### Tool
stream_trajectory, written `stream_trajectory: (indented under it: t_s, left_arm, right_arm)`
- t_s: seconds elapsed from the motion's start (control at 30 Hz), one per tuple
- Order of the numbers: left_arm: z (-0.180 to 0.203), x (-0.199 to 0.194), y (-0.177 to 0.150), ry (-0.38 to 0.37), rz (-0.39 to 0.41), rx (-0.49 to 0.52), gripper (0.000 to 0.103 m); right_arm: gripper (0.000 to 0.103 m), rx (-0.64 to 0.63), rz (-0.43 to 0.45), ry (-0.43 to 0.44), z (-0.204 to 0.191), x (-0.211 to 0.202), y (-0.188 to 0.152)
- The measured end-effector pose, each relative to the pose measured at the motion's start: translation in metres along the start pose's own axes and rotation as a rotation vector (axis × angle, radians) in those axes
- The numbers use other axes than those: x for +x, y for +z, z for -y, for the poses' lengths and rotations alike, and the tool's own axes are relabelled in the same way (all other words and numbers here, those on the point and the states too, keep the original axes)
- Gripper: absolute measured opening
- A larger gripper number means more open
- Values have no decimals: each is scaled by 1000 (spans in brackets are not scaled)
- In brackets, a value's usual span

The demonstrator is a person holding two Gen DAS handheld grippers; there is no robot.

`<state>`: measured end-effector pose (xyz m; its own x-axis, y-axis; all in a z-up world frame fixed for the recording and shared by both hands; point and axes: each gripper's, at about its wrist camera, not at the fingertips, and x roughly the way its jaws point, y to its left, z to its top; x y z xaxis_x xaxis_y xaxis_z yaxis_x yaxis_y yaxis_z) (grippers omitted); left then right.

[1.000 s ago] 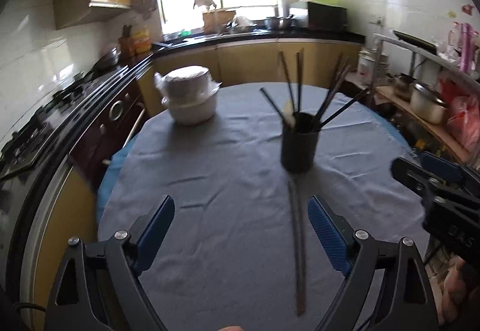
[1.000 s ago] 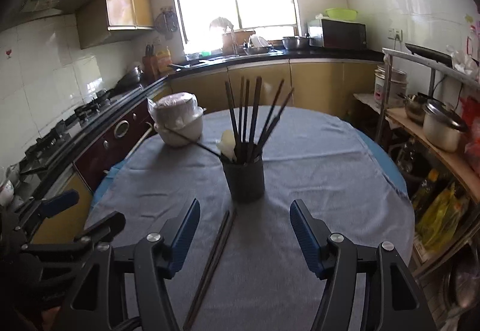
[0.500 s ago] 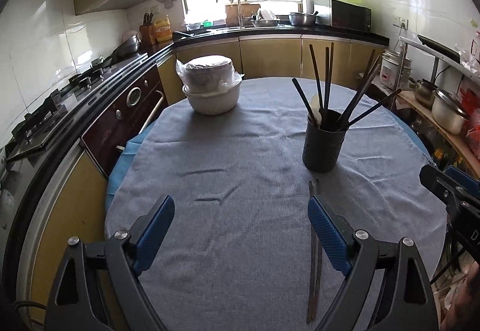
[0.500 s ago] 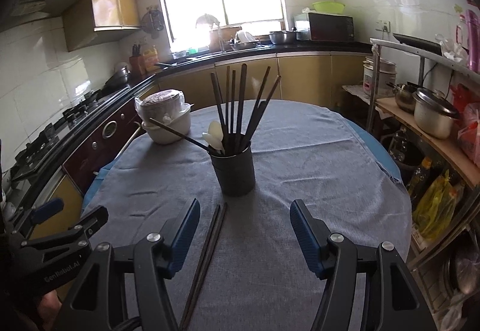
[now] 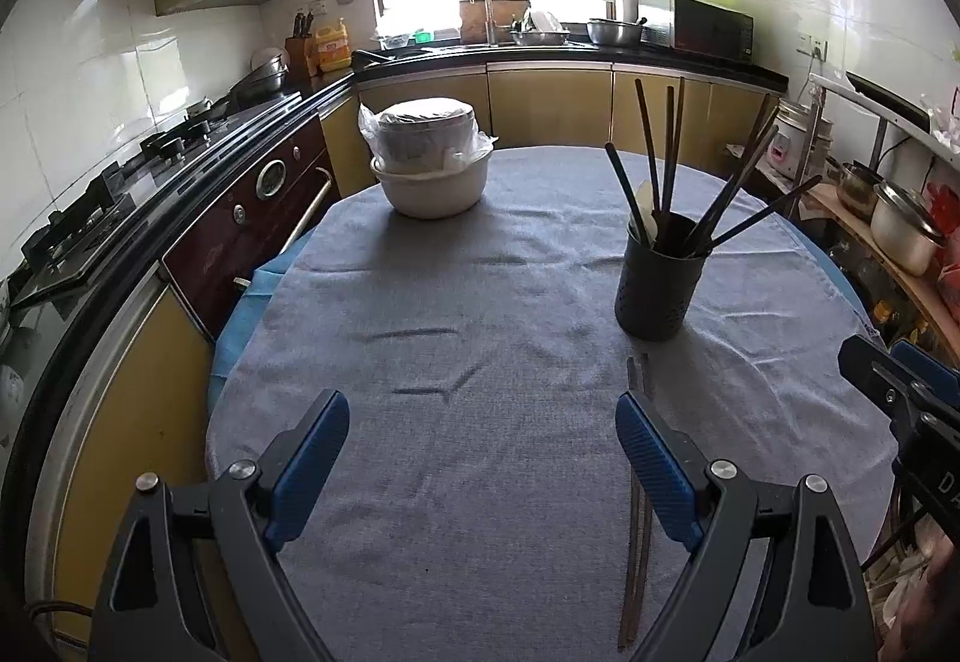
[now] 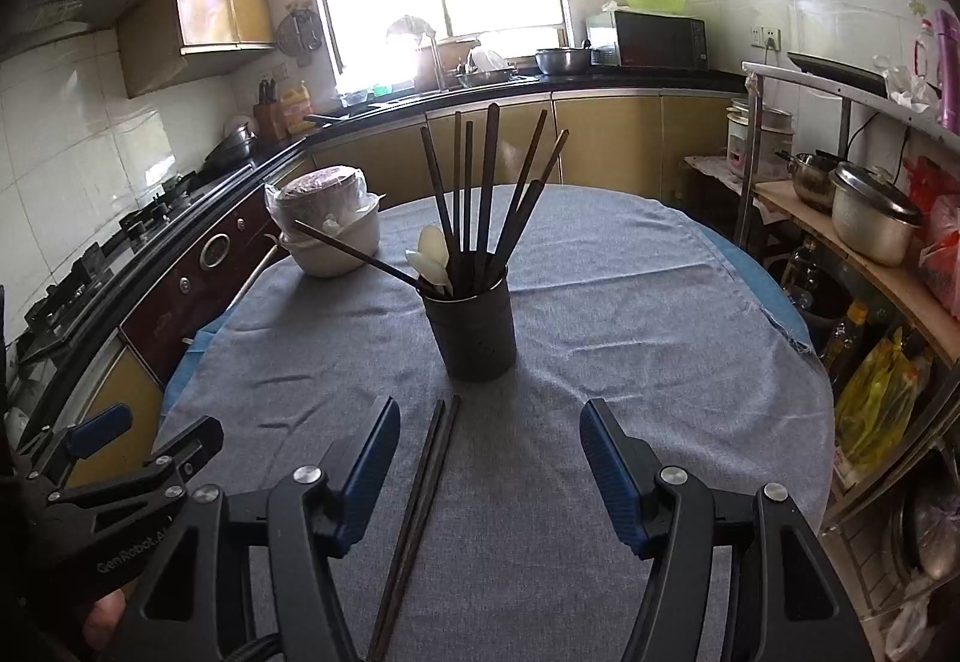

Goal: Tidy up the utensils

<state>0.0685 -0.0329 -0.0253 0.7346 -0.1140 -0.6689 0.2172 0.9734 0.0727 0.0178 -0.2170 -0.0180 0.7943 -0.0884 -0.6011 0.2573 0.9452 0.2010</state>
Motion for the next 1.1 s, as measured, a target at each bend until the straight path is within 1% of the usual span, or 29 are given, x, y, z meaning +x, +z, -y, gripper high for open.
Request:
stream_trajectory:
  t_s: [0.27,0.67,0.83,1.1]
  left_arm:
    - [-6,1,-2,6,-4,-20,91]
    - [-4,-1,1,34,4,-23,91]
    - [1,-4,3,30,10,-16,91]
    - [3,-7,3,17,17,-15,91]
  right_arm:
    - [65,-5,-2,2,-6,0,-2]
    - [65,-1,-2,39,-9,0,-5]
    - [65,15,-11,41,-1,2,-5]
    - [65,18,11,36,0,-6,-2]
